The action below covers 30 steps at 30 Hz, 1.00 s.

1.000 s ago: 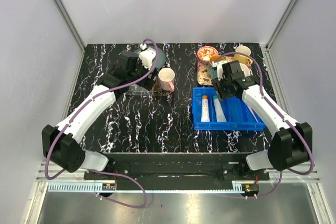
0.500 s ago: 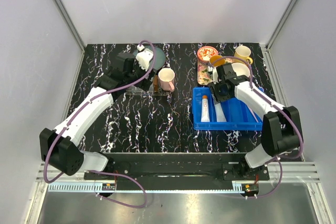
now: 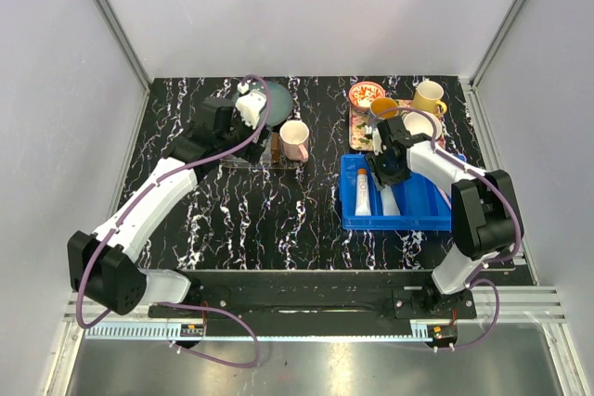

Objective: Prepare toiletry sets of a toothbrush and toothpaste on the tray

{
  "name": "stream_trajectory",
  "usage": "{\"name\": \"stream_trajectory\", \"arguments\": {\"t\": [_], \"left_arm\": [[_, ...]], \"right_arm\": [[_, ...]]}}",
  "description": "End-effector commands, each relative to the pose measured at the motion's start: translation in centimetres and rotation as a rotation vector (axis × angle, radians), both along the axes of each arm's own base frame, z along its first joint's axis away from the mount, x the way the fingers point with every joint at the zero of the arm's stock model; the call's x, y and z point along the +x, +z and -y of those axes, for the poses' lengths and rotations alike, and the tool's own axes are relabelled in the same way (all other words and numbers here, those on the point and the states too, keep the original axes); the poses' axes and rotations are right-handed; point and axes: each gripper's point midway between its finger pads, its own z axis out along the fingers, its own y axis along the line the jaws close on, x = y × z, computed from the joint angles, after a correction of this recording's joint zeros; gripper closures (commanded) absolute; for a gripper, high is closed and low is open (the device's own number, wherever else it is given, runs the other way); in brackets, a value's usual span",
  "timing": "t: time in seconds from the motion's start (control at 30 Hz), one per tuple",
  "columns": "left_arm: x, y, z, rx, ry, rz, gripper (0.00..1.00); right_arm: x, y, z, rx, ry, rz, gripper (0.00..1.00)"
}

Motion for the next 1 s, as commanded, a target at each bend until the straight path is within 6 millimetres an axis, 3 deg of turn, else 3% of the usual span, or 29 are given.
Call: {"name": "stream_trajectory", "arguments": {"t": [0.0,0.4,0.6,0.97], "left_arm": [[0.4,2.3,-0.1,-0.037,0.0,0.083,0.18],[0.3,2.1,-0.2,-0.047,-0.001,0.074,0.18],[0.3,2.1,-0.3,-0.049,0.003,0.073,0.18],[0.6,1.9,-0.4,-0.046,0.005,0.07,0.18]], "right_arm": [[0.3,-0.5,-0.4,0.021,-0.011,0.001,0.43],[-0.1,-2.7,-0.2,0.003,0.001,-0.055,0.44],[0.0,-2.9,-0.2,0.002,0.004,-0.058,0.48],[0.6,-0.4,-0.4,0.02,-0.002,-0.007,0.78]]}}
